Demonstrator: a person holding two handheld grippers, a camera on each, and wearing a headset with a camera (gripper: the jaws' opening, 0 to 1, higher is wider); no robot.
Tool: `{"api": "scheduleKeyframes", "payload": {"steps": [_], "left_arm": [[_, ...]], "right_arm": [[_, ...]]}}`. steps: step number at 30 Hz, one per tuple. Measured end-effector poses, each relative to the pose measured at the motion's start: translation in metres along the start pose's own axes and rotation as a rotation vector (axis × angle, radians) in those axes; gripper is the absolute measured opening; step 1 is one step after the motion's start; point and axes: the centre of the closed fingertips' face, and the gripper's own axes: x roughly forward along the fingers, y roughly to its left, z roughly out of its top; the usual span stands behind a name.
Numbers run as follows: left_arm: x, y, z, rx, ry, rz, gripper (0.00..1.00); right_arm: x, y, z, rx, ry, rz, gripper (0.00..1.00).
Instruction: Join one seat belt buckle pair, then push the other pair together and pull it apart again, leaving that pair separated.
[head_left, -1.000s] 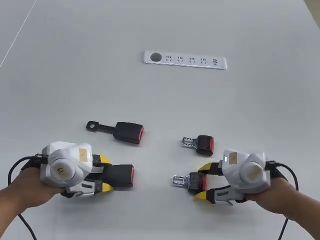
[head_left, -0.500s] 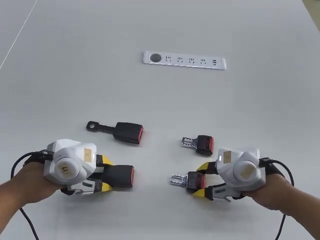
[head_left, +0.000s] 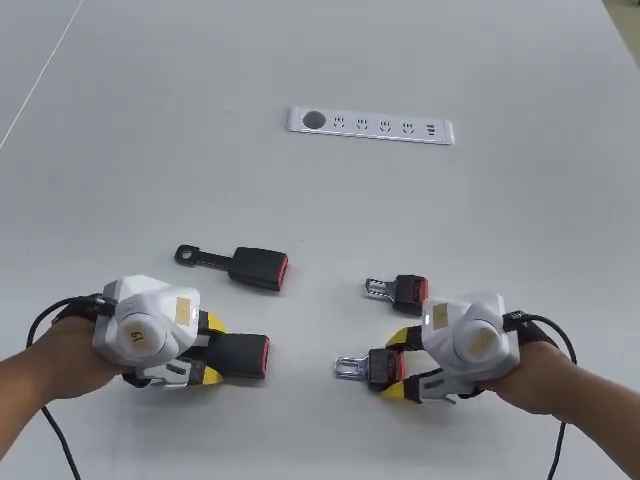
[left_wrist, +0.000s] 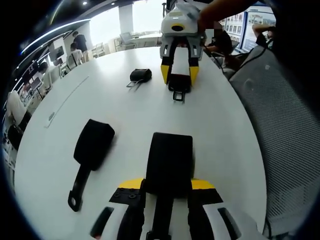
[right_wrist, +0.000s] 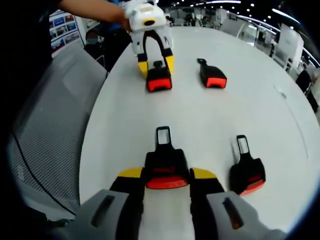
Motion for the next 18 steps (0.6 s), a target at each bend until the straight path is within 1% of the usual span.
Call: {"api": "scheduleKeyframes", "payload": {"steps": [4,18], "left_arm": [[0.000,0.000,-0.001,0.008,0.006,-0.004,0.34],[0.000,-0.002,-0.001,0.015,0.017,-0.009,0.34]], "right_arm": [[0.003,0.000,0.004,-0.007,0.001,0.009,0.35],[0.018,0.001,0.027,-0.002,-0.027,0.014,0.35]]}}
